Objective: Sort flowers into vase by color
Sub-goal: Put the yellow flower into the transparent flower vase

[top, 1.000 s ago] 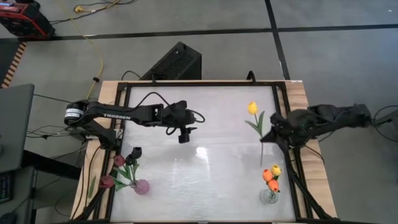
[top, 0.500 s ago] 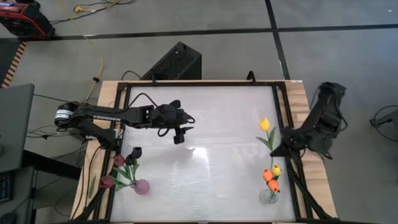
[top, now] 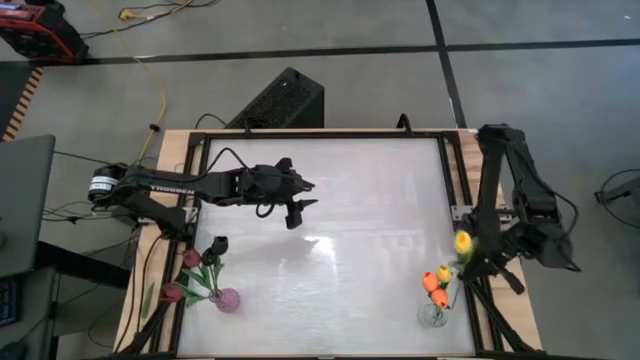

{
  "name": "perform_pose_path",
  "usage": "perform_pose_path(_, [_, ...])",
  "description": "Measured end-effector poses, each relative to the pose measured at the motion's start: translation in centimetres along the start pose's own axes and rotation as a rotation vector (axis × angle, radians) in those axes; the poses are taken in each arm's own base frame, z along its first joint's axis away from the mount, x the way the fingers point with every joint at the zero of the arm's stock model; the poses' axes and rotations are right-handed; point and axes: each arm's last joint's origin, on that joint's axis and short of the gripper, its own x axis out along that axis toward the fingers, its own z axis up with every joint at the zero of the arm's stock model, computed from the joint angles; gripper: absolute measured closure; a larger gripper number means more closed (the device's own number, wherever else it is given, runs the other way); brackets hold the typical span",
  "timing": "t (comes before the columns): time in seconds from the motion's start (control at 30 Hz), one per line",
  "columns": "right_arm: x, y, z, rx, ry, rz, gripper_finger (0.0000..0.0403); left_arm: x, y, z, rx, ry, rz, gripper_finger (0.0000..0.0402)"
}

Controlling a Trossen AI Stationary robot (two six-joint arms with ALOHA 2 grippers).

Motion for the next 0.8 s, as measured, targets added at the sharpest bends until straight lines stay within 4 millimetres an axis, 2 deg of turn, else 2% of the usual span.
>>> perform_pose_path(0.23, [0.3,2.1,-2.2,-0.243,-0.111,-0.057,0.0380,0.0,0.0,0.5,-0.022,-0.050,0.001,0.0210])
perform_pose_path(0.33, [0.8,2.6,-2.7,-0.297,-0.141,-0.103,0.0380,0.0,0.0,1.0,-0.031,-0.101,0.002,0.0210])
perform_pose_path(0.53, [1.8,3.3,-3.2,-0.284,-0.142,-0.131,0.0380,-0.1,0.0,1.4,-0.044,-0.142,-0.004,0.0210])
perform_pose_path(0.8, [1.4,3.5,-2.4,-0.193,-0.129,-0.069,0.0378,-0.1,0.0,1.5,-0.060,-0.150,-0.005,0.0210])
